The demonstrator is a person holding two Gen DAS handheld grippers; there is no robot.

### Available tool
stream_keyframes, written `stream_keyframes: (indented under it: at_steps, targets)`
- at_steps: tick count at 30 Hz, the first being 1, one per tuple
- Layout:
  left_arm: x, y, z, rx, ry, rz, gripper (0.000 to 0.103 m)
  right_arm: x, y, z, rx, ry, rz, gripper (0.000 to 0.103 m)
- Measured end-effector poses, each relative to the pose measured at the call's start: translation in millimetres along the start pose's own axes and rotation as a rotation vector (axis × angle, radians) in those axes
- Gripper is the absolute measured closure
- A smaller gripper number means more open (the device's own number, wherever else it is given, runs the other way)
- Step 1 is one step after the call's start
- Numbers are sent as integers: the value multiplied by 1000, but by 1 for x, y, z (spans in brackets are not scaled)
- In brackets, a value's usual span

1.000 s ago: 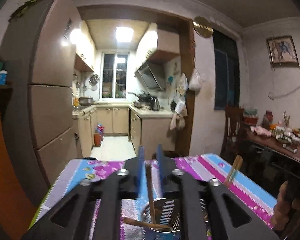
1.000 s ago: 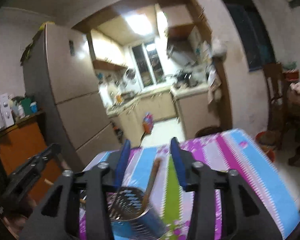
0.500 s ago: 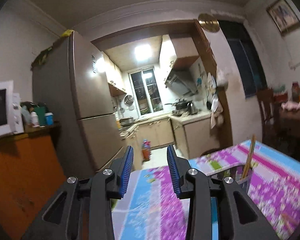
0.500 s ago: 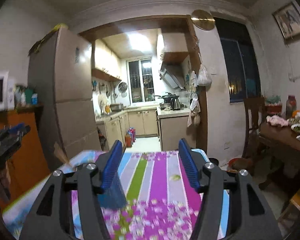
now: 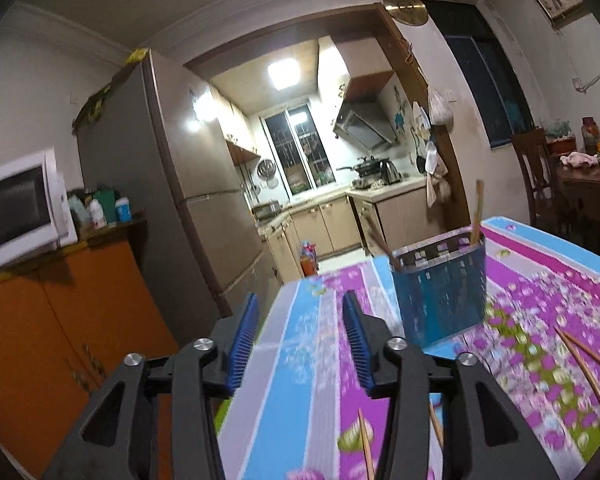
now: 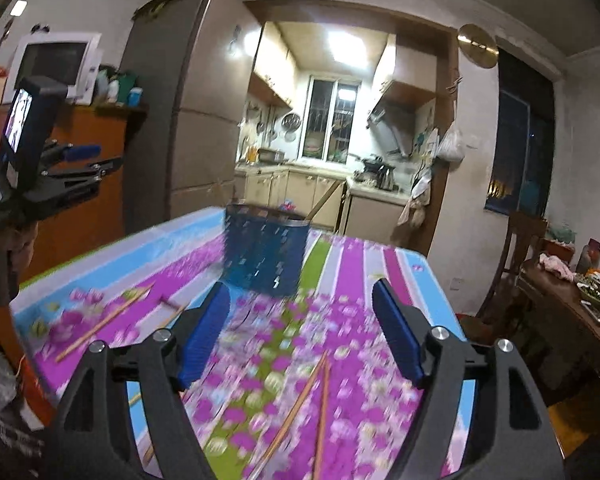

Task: Organize utensils
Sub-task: 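Move both open tools back toward the chopsticks on the tablecloth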

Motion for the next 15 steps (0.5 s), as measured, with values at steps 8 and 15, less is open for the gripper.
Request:
stream_keyframes:
  at_steps: [8, 15]
  targets:
    - [-57, 97, 1, -96, 129, 104, 51, -44, 56, 3, -27, 75, 51, 32]
    - [-104, 155, -34, -152, 289, 163, 52, -53, 107, 18, -19, 31, 162, 45]
Point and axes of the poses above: each gripper's, at about its wrist camera, not at the fingertips, and x roughly the way its jaws point, z to its left, y to its underside, the point moved 6 cm from there along x, roughly the way its jaws point, and after that the axes turned 14 degrees about x, right-handed, at the moved point
